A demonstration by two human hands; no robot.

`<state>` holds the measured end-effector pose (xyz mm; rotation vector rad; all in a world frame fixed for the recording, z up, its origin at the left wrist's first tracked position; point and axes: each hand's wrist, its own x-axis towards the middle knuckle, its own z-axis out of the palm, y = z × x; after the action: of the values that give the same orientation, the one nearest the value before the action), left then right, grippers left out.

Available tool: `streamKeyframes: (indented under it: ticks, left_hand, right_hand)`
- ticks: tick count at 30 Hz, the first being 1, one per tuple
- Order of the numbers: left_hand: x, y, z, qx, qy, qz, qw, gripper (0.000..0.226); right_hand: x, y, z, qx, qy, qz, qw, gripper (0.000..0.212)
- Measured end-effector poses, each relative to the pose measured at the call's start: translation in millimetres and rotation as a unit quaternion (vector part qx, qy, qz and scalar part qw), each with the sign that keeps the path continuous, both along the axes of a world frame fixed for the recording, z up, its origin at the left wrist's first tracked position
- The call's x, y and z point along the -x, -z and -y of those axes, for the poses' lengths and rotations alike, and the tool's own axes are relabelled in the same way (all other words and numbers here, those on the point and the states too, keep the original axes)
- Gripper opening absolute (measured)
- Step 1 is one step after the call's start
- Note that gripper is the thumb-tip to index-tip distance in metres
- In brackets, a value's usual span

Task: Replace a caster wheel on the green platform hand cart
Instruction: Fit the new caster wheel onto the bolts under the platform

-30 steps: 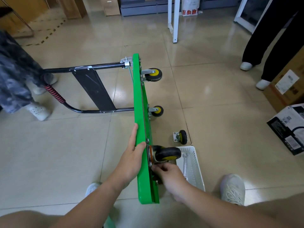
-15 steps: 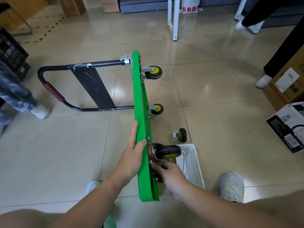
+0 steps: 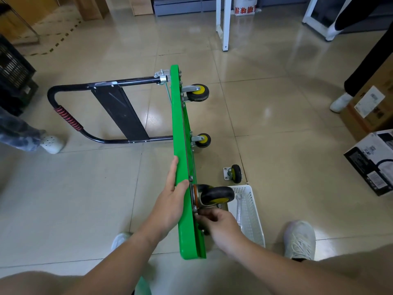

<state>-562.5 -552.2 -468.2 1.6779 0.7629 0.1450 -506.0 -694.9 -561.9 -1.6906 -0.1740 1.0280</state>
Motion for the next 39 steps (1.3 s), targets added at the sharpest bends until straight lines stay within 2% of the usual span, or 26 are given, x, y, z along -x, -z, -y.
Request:
streamKeyframes:
  ticks: [3, 7, 12, 15, 19, 23, 27, 33, 39]
  left_hand:
    - [-0.8, 0.5, 0.5, 0.002, 0.0, 0.001, 1.0, 0.062]
    - [-0.3, 1.1, 0.3, 0.003, -0.002, 0.005, 1.0, 0.062]
    - [-0.8, 0.8, -0.1, -0.002, 0.001, -0.001, 1.0, 0.061]
    - [-1.0, 1.2, 0.5, -0.002, 0.005, -0.001, 1.0, 0.062]
    - [-1.0, 4.3, -1.2, -0.006, 0.004, 0.005, 1.0, 0.062]
    - [-0.4, 5.2, -1.5, -0.007, -0.004, 0.002, 1.0, 0.063]
    - [-0.8, 4.0, -0.4, -0.013, -0.01, -0.008, 1.0, 0.061]
    - [-1.6, 3.5, -0.8, -0.004, -0.013, -0.012, 1.0, 0.062]
    - [-1.2, 1.8, 0.2, 0.015, -0.007, 0.003, 1.0, 0.07]
  right_hand:
    - [-0.3, 0.6, 0.8, -0.003, 0.001, 0.009, 1.0, 0.013]
    - [-1.5, 0.9, 2.0, 0.013, -0.001, 0.006, 1.0, 0.025]
    - [1.0, -0.6, 1.4, -0.009, -0.002, 0.01, 1.0, 0.011]
    - [-0.8, -2.8, 2.3, 0.001, -0.009, 0.007, 1.0, 0.023]
    - [0.6, -1.8, 2.0, -0.011, -0.001, 0.007, 1.0, 0.009]
    - [-0.7, -3.0, 1.5, -0.003, -0.005, 0.013, 1.0, 0.019]
    - [0.0, -2.2, 1.7, -0.012, -0.005, 0.003, 1.0, 0.008]
    - [1.0, -2.4, 1.6, 0.002, -0.023, 0.021, 1.0, 0.022]
    - [1.5, -2.2, 1.9, -0.021, 0.008, 0.026, 0.999, 0.006]
